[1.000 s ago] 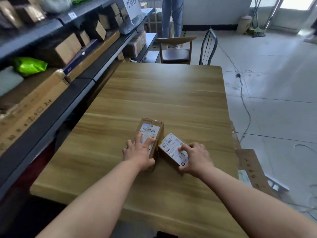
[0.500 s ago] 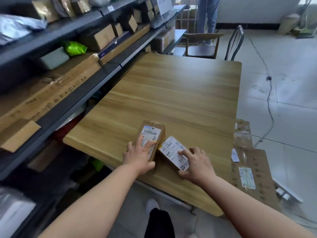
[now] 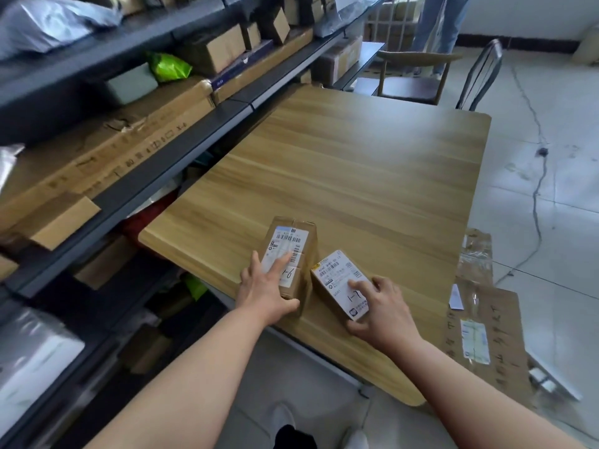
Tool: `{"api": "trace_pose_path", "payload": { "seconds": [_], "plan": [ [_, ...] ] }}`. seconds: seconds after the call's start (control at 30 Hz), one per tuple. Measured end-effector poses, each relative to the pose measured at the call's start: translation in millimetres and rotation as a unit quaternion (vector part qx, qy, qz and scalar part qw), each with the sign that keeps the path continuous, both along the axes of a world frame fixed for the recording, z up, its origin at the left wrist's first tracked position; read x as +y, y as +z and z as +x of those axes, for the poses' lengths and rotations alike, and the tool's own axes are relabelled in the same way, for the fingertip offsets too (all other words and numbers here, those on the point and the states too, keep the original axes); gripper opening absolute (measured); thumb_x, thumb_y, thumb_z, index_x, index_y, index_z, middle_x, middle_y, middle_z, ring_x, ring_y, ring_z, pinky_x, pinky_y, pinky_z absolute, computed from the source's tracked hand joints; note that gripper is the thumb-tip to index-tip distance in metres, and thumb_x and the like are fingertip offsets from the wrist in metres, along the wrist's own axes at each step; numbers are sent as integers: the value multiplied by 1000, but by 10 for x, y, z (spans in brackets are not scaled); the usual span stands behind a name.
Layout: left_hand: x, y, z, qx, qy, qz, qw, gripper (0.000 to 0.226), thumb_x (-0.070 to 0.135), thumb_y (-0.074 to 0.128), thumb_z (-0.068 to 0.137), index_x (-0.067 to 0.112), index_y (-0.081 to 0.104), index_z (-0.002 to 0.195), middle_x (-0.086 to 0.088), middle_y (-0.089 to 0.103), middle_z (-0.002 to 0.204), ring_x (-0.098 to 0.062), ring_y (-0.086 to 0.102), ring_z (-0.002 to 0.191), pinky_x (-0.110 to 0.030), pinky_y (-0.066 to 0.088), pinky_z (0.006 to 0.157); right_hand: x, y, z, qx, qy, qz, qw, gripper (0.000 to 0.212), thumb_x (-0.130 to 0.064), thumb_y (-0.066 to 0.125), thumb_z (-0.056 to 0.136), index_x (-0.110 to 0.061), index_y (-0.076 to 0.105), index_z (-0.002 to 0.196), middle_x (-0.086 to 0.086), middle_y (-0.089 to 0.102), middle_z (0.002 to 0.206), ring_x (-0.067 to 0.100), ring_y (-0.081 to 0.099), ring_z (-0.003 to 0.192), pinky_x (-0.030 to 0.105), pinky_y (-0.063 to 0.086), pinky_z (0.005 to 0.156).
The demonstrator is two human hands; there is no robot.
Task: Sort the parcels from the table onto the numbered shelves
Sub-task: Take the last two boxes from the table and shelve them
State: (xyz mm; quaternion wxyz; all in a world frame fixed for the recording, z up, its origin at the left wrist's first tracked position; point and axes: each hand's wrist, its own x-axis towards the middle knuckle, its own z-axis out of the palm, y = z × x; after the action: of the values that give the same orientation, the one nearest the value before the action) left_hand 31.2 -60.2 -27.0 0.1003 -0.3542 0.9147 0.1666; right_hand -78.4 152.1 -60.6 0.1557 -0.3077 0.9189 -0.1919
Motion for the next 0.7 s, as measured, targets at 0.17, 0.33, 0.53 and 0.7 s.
{"api": "trace_pose_path", "payload": {
  "seconds": [0.17,0.33,0.53,0.7],
  "plan": [
    [81,33,-22,17,20,-32,999,91,47,69,61,57,16,134,-10,10,151,-38,32,126,-45,40,97,-5,49,-78,-22,6,-21,1000,74,-47,73,64,-40,44,132,4,35,136,24,35,124,33,38,98],
    [4,72,445,77,113,-30,990,89,44,63,52,54,24,130,-6,32,136,-33,38,114,-44,40,95,-153,187,91,-16,25,-77,997,71,-44,71,64,-41,45,130,2,35,133,22,33,125,34,38,96],
    [-184,231,1339,101,187,-61,975,93,51,64,53,52,21,136,-4,32,137,-28,37,112,-43,45,94,-671,453,581,-6,124,-95,988,72,-49,70,64,-44,42,131,1,35,131,19,30,125,31,35,99],
    [-228,387,2197,134,273,-70,950,98,56,65,51,49,22,139,-1,33,135,-27,37,115,-44,44,98,-1142,626,1227,-5,213,-105,971,74,-52,69,62,-43,44,131,-1,36,129,20,33,124,31,35,99]
  ]
}}
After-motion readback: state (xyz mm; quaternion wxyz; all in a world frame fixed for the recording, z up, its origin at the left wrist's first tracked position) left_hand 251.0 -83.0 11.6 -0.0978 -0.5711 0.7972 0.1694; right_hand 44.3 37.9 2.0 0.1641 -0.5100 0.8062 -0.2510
